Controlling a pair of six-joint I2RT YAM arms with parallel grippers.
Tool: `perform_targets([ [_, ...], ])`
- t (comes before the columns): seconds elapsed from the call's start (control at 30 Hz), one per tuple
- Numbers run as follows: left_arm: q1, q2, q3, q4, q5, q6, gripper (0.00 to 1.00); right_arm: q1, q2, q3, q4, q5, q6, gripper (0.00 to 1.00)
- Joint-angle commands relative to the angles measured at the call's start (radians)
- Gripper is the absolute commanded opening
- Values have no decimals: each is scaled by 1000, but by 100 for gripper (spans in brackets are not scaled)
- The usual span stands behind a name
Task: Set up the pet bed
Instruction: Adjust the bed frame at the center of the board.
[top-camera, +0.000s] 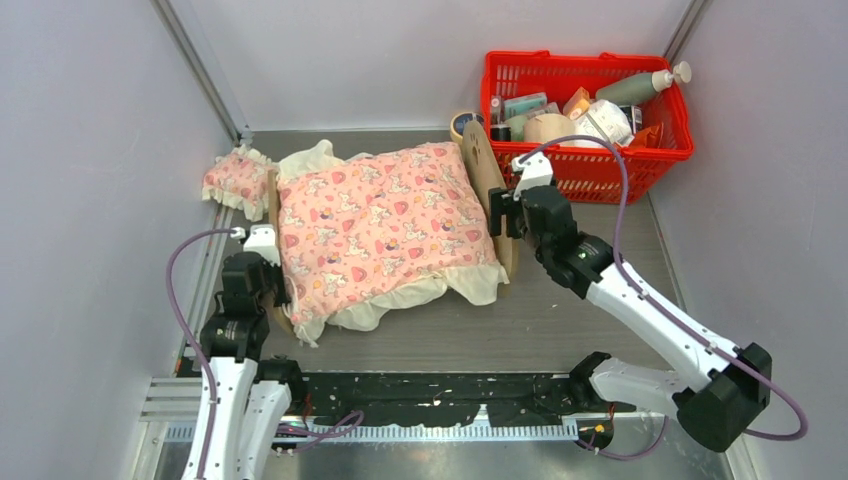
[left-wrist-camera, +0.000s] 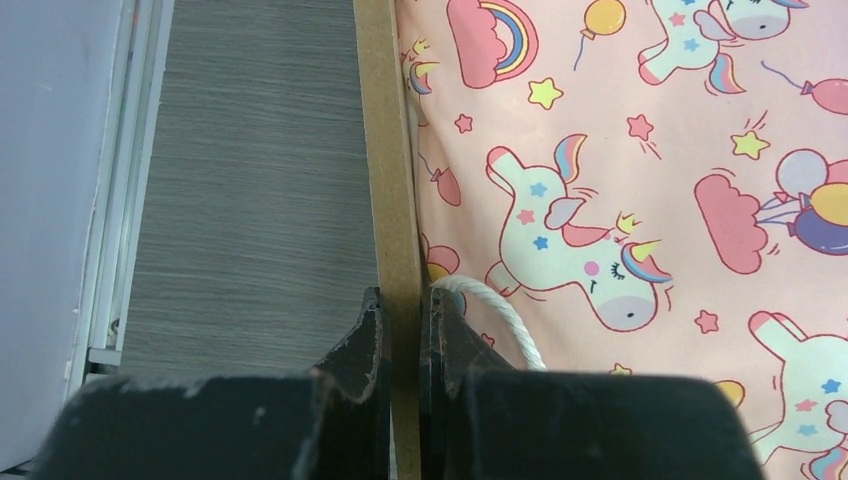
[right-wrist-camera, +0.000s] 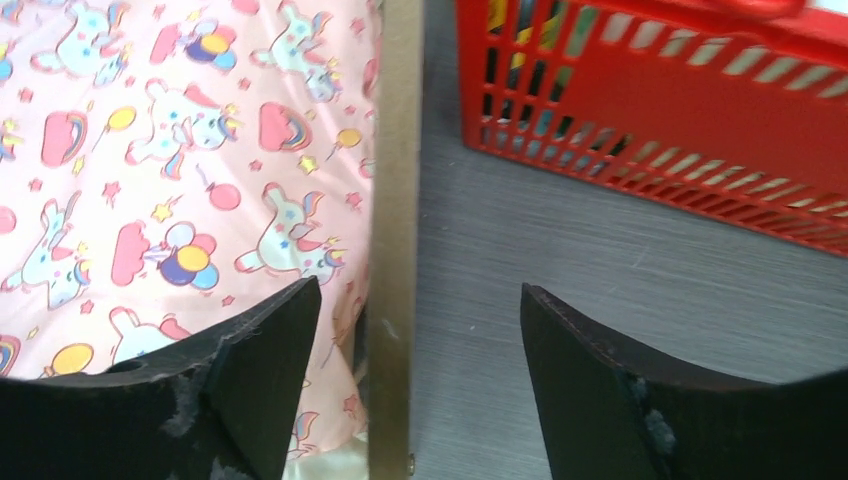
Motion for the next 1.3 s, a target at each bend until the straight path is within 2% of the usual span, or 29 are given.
perform_targets([
  [0.0,-8,26,30,208,85,117,0,-15,85,85,-11,-118,-10,70],
  [0.03,-5,43,32,230,76,116,0,-18,97,92,-17,-121,-12,63],
  [0.07,-1,59,33,255,63,115,0,-17,111,104,-30,-131,-15,47],
  [0.1,4,78,32,287,46,112,0,-18,113,108,-35,-135,-14,37],
  [0.13,7,102,33,322,30,107,0,-18,108,107,-40,-141,-6,23],
  [0.2,7,161,39,393,2,96,0,-17,85,96,-41,-139,24,11],
  [0.33,7,306,98,474,-61,70,7,-17,46,66,-34,-153,129,6],
  [0.37,7,332,125,465,-79,67,12,-17,38,60,-34,-155,164,6],
  [0.43,7,353,172,437,-132,11,26,-18,24,33,-27,-160,211,12],
  [0.5,7,341,196,407,-176,-27,47,-17,8,2,-20,-153,245,33],
  [0.53,7,327,208,389,-189,-39,57,-17,3,1,-20,-154,250,36],
  [0.63,7,271,248,319,-204,-68,65,-18,-25,31,-64,-152,221,50],
  [0.7,7,228,274,266,-196,-75,71,-17,-43,75,-115,-141,179,54],
  [0.8,5,156,321,210,1,-85,70,-18,-96,132,-183,-162,99,59],
  [0.9,-81,98,314,226,163,-72,66,-18,-167,110,-221,-194,78,60],
  [1.13,-488,133,313,253,129,24,60,-17,-417,-105,-244,-284,192,61],
  [1.27,-806,235,287,330,-49,82,58,-17,-535,-191,-248,-323,254,60],
])
